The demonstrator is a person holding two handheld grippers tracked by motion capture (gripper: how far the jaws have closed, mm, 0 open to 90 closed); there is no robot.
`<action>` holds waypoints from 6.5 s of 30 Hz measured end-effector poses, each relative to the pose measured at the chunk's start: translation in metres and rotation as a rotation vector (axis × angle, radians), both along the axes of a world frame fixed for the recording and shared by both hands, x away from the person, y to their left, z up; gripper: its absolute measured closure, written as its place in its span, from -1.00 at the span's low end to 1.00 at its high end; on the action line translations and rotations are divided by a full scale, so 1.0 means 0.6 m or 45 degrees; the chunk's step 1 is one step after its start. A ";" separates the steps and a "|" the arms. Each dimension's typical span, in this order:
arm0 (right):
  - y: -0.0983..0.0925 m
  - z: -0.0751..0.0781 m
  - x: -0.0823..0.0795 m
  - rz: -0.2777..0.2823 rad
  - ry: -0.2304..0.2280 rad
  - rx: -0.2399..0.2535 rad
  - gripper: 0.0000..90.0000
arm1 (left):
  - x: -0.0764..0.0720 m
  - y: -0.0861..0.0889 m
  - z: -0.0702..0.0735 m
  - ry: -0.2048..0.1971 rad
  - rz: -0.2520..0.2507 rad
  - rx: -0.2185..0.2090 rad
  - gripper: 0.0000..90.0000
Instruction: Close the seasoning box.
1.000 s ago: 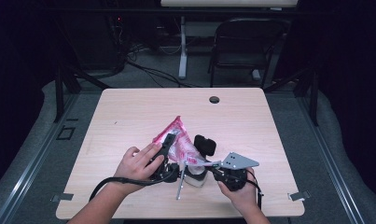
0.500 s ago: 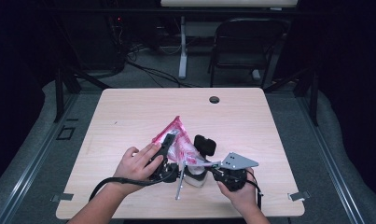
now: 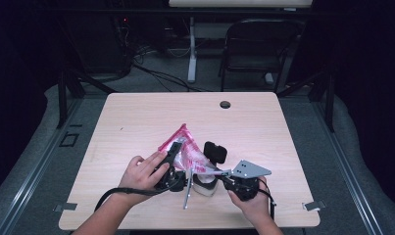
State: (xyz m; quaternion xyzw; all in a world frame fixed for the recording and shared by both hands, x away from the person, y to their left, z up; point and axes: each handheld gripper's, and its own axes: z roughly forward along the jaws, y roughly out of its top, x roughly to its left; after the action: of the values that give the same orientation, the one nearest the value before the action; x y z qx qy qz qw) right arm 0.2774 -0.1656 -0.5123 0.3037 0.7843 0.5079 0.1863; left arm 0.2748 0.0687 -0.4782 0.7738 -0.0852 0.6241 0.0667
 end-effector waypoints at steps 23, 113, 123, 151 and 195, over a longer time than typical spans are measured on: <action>0.000 0.004 -0.002 -0.011 -0.020 0.017 0.99 | 0.004 0.011 -0.016 0.112 0.041 -0.099 0.68; -0.008 -0.013 0.009 -0.082 -0.036 0.133 0.13 | 0.054 0.110 -0.099 0.935 0.094 -0.926 0.72; -0.012 -0.015 0.010 -0.117 -0.035 0.148 0.13 | 0.063 0.125 -0.117 1.039 0.131 -1.045 0.72; -0.010 -0.016 0.011 -0.114 -0.033 0.147 0.13 | 0.095 0.183 -0.136 1.271 0.301 -1.422 0.78; -0.064 -0.004 0.033 -0.251 0.012 0.183 0.19 | 0.098 0.297 -0.136 0.809 0.743 -1.460 0.67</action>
State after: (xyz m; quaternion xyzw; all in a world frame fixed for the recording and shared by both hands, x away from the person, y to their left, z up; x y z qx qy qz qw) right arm 0.2974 -0.2038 -0.5150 0.3944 0.7131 0.5406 0.2092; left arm 0.3333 0.2466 -0.5600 0.7524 0.4901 0.3077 0.3146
